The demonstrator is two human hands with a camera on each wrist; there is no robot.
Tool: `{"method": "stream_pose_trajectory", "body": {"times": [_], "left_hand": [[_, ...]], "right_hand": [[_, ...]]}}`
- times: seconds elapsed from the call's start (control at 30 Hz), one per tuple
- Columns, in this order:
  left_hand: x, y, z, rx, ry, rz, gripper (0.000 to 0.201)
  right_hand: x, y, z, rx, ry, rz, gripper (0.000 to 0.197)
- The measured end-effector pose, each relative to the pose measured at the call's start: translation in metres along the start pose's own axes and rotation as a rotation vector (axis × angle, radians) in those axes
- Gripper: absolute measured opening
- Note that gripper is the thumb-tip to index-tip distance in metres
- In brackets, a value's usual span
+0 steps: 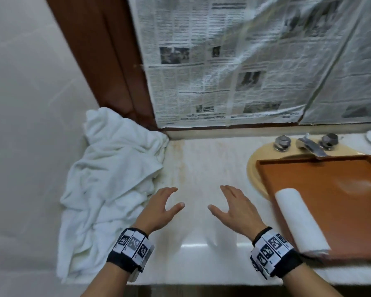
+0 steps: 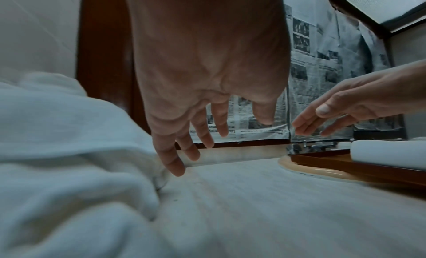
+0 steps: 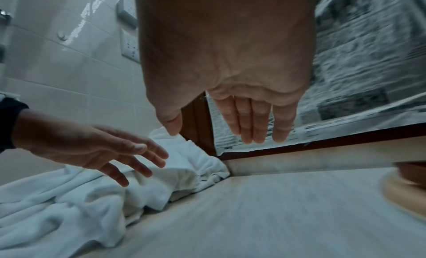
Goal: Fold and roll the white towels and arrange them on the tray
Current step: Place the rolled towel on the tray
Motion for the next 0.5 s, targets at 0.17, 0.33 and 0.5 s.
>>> {"method": "stream_pose_trajectory", "body": {"times": [0.17, 0.33, 0.5], "left_hand": [[-0.037, -0.051, -0.047, -0.005, 0.091, -0.043, 0.063], [-0.055, -0.088, -0.093, 0.088, 0.231, -0.057, 0.072], [-0.050, -0.107, -0.118, 0.206, 0.245, -0.146, 0.070]], "right_hand": [[0.026, -0.069, 0.031, -0.005, -0.079, -0.101, 0.079], [0.066, -0.123, 0.058, -0.023, -0.114, -0.185, 0.074], [0.118, -0.151, 0.078, -0.025, -0.084, -0.250, 0.067]]}}
Point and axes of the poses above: each hand's wrist, its own x-axis towards the middle knuckle, its own z-axis out of the palm, y = z × x, the point moved 7 cm from there along x, towards the middle knuckle, and after that the axes turned 9 degrees about -y, right-handed, at the moved point
